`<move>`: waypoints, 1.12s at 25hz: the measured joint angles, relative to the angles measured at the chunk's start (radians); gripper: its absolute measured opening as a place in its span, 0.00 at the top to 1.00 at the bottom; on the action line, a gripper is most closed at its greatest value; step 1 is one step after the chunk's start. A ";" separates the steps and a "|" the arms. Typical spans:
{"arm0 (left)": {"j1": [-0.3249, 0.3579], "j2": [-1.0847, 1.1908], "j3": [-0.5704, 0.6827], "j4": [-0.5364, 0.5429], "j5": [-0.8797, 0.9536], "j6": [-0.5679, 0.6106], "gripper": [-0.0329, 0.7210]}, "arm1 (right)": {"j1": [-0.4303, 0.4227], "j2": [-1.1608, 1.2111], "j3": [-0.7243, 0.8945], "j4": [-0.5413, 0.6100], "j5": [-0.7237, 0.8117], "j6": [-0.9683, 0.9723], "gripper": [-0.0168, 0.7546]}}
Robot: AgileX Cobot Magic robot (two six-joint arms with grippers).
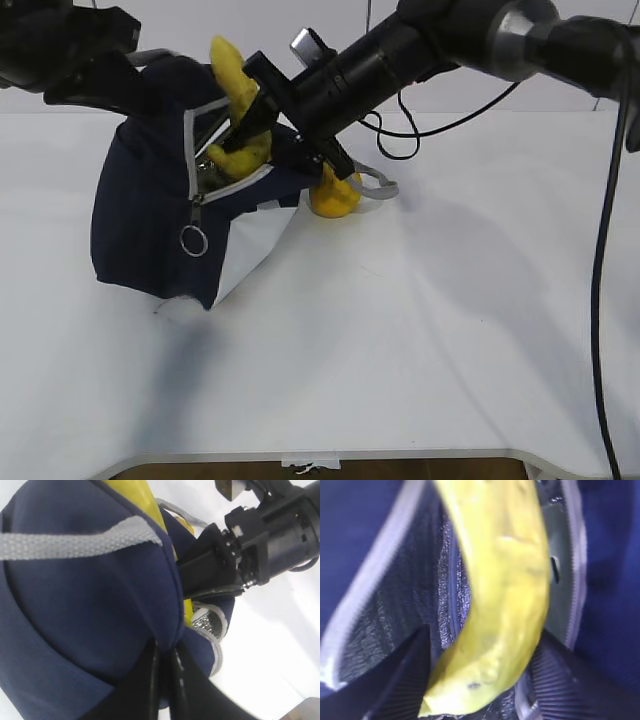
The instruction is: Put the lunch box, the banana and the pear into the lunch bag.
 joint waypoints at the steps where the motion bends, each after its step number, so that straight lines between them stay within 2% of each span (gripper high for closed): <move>1: 0.000 0.000 0.000 0.000 -0.002 0.000 0.96 | 0.000 0.000 -0.011 -0.010 0.001 -0.002 0.45; 6: 0.000 0.000 0.000 0.000 -0.002 0.000 0.96 | 0.000 0.000 -0.045 -0.034 0.002 -0.004 0.35; 19: 0.000 0.000 0.000 0.004 -0.002 0.000 0.96 | 0.044 0.000 -0.046 -0.093 0.004 -0.006 0.34; 26: 0.000 0.000 0.000 0.008 -0.002 0.000 0.96 | 0.049 -0.058 -0.046 -0.244 0.008 0.000 0.34; 28: 0.000 0.000 0.000 0.008 -0.002 0.000 0.96 | 0.051 -0.063 -0.046 -0.257 0.010 0.000 0.33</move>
